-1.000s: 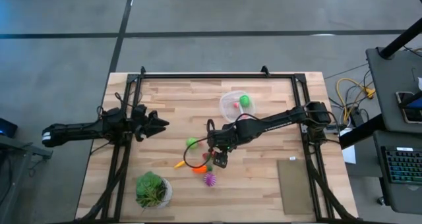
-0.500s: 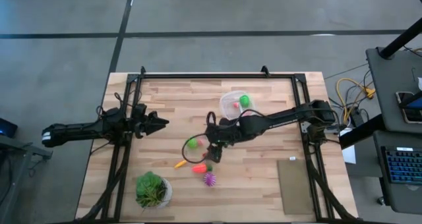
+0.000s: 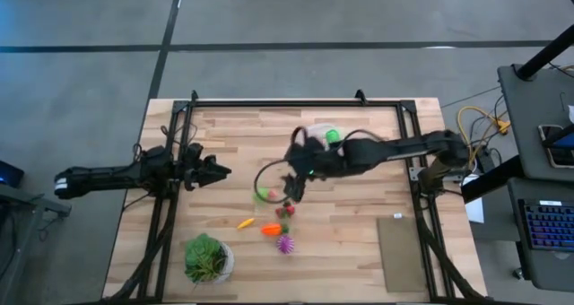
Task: Pick and placing Produce into tupperware
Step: Move the transparent bin to the center of the table
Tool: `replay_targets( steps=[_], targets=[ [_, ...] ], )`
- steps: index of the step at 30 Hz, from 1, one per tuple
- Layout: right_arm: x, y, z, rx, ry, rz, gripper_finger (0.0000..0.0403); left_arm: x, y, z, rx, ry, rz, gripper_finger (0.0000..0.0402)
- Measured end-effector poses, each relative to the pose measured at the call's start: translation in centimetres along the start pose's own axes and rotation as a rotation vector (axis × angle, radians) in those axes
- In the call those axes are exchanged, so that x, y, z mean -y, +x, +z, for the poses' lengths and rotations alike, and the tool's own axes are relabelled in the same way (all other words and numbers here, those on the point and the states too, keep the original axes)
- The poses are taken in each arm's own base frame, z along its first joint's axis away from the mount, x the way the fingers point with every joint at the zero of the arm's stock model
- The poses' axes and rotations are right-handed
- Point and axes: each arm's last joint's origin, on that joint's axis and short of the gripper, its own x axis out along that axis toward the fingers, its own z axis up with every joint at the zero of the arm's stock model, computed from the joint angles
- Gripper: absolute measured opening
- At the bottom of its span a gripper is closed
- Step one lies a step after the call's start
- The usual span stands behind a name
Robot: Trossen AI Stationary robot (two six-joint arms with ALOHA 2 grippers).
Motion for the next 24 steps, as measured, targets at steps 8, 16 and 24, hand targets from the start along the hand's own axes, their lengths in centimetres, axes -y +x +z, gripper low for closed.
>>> replay_targets(
  steps=[8, 16, 24],
  targets=[
    [3.2, -6.3, 1.5, 0.141, 0.039, -0.032, 0.0249, 1.9, 1.5, 1.6, -0.274, 0.140, 0.163, 0.0208],
    [5.3, -10.1, -0.5, 0.156, -0.009, -0.026, 0.0249, 3.3, 4.2, 3.5, -0.424, 0.200, 0.322, 0.0208],
    [8.3, -9.0, -4.1, 0.060, 0.135, -0.169, 0.0246, 3.9, 6.6, 4.8, -0.371, 0.221, 0.353, 0.0208]
  ],
)
